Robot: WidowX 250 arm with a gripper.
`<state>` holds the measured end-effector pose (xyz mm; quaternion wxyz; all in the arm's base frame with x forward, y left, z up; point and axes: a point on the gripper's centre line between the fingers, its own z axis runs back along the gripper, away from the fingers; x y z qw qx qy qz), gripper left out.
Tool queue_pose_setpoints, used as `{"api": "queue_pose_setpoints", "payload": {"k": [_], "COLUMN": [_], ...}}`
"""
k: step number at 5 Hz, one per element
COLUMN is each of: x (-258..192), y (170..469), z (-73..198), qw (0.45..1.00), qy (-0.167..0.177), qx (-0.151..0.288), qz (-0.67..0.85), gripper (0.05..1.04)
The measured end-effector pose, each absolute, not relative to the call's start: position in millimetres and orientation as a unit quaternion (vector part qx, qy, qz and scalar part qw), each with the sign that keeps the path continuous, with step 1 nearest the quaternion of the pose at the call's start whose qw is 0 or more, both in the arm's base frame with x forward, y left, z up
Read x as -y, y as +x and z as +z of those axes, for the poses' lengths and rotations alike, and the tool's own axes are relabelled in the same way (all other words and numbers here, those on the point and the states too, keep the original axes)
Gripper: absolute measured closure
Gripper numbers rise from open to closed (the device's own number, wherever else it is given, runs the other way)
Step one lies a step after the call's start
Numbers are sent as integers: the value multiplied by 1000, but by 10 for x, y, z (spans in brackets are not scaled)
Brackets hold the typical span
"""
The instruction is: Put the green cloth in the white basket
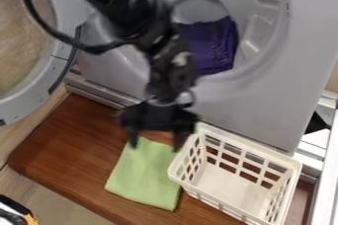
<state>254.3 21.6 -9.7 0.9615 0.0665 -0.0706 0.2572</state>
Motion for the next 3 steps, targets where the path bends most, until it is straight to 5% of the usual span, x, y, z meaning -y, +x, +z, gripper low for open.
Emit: {"api": "queue_pose_setpoints", "payload": {"k": [3], "x": [-297], "y": [2423], "z": [-545], "qw": [960], "qy": [69], "qx": [20], "qz": [272], "gripper": [83]}}
